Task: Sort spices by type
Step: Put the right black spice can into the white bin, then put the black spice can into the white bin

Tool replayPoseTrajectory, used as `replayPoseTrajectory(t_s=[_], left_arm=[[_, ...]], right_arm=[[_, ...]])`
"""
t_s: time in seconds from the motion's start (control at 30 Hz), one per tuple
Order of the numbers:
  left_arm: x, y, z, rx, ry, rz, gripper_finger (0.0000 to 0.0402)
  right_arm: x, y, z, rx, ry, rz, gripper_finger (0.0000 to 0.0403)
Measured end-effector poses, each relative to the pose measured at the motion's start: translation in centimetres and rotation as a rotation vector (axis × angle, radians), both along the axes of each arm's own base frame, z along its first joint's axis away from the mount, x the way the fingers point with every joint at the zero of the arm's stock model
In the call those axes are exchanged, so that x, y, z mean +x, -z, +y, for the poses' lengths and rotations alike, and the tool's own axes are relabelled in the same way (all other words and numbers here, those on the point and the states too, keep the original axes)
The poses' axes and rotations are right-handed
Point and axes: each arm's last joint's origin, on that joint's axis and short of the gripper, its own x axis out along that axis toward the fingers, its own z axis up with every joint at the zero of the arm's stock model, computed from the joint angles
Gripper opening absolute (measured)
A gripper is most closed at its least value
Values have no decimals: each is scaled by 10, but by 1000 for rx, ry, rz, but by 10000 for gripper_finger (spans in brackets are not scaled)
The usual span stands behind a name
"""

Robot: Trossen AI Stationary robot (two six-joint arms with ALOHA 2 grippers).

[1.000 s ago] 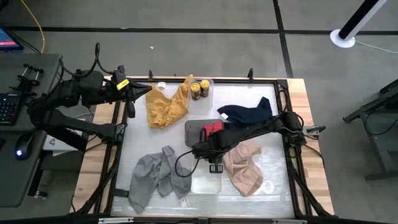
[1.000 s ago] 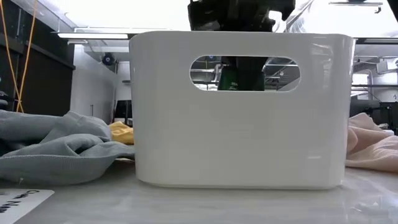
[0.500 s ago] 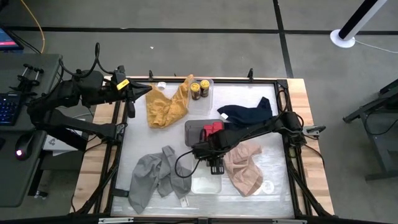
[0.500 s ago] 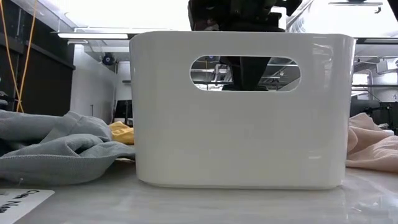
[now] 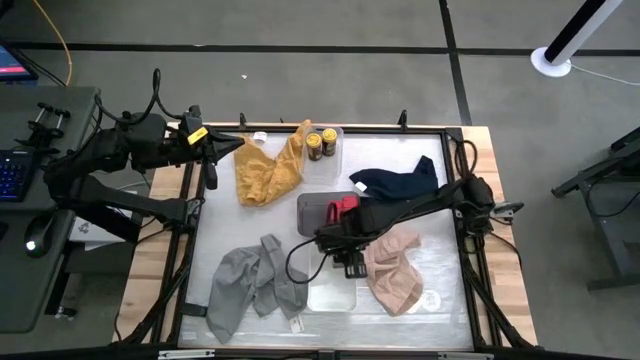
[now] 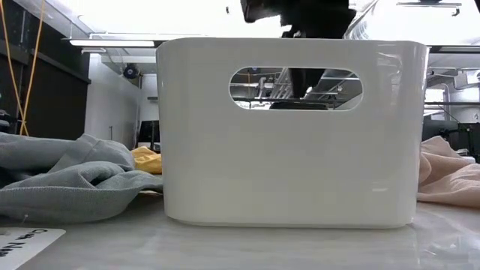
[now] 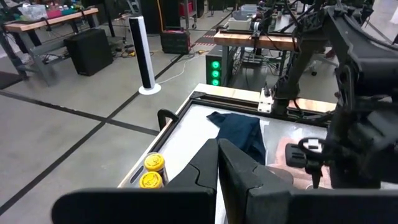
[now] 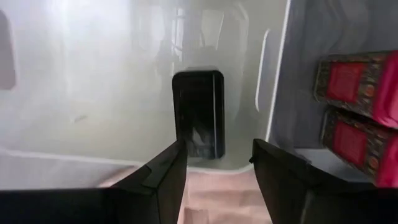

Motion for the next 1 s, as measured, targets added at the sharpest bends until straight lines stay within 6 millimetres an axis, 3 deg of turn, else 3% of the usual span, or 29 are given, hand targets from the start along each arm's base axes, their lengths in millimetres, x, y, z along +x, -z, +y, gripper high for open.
replayPoseTrajectory(t_s=[0.23, 0.33, 0.47, 0.57, 0.77, 0.87, 1.0], left_arm=[[2, -1, 0, 0, 0, -14, 2], [15, 0, 0, -16, 31, -17, 21], [44, 13, -4, -107, 189, 66, 80], [64, 31, -11, -225, 276, 192, 139], [80, 71, -40, -448, 411, 557, 249], [76, 86, -64, -531, 448, 753, 284], [62, 100, -98, -565, 456, 995, 300]], right_arm=[[-18, -31, -5, -27, 8, -48, 179], [-26, -43, -9, -72, 43, -72, 179], [-39, -57, -15, -145, 75, -78, 179], [-50, -65, -20, -191, 93, -56, 179], [-74, -76, -33, -241, 164, -66, 179], [-91, -67, -44, -221, 234, -86, 179], [-113, -48, -55, -149, 377, -135, 179]])
